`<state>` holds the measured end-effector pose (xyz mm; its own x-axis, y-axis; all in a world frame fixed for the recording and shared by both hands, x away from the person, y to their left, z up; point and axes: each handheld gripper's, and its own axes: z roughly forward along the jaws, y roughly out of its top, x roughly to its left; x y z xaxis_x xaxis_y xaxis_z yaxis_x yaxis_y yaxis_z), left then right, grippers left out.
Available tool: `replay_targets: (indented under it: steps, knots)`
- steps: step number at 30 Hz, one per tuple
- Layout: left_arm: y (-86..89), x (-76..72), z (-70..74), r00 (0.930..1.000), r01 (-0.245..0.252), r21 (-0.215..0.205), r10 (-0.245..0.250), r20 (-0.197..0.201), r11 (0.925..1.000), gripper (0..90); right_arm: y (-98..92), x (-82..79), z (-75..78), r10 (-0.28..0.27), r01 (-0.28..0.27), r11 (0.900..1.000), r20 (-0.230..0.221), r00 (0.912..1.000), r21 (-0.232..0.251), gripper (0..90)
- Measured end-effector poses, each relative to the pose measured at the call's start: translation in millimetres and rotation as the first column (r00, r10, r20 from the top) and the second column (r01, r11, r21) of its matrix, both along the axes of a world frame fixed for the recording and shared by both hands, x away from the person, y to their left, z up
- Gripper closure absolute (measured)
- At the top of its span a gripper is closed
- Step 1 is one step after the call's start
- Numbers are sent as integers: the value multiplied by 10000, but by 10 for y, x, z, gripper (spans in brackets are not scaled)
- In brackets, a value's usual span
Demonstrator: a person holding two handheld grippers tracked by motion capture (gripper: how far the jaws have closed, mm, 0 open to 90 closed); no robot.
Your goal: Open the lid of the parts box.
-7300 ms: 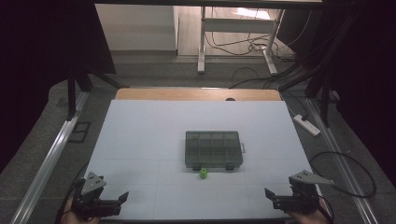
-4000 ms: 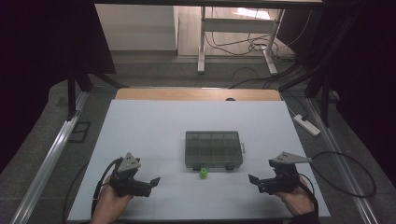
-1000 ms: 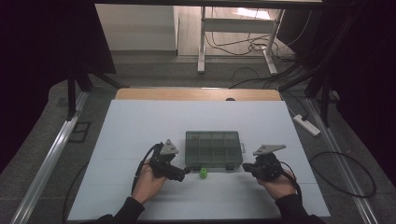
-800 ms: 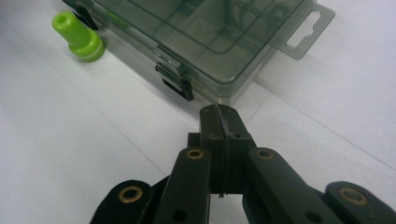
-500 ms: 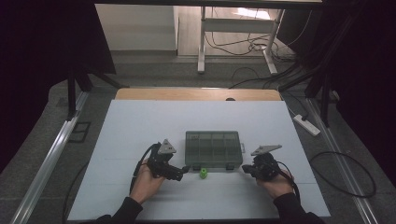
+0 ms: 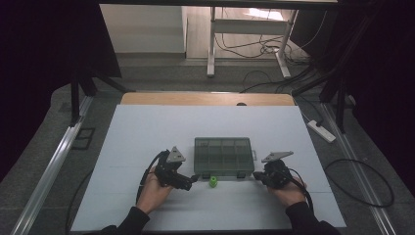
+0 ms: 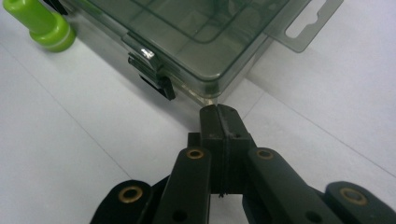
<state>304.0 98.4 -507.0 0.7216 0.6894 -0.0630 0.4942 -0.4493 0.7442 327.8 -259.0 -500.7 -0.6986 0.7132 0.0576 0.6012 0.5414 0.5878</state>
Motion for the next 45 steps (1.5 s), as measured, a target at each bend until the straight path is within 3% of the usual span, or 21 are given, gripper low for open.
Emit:
replay_targets:
  steps: [21,35,45]
  knots:
    - [34,-7,15,9999,-114,-17,114,-23,9999,0,-24,-45,63,49,-54,9996,166,9999,264,896]
    - [32,-9,36,9995,-209,-94,206,-240,9997,0,-30,-63,101,-25,10,9990,349,9994,438,896]
    - [54,-10,55,9988,-397,-224,390,-296,9990,0,-47,-87,201,-208,141,9954,703,9973,952,896]
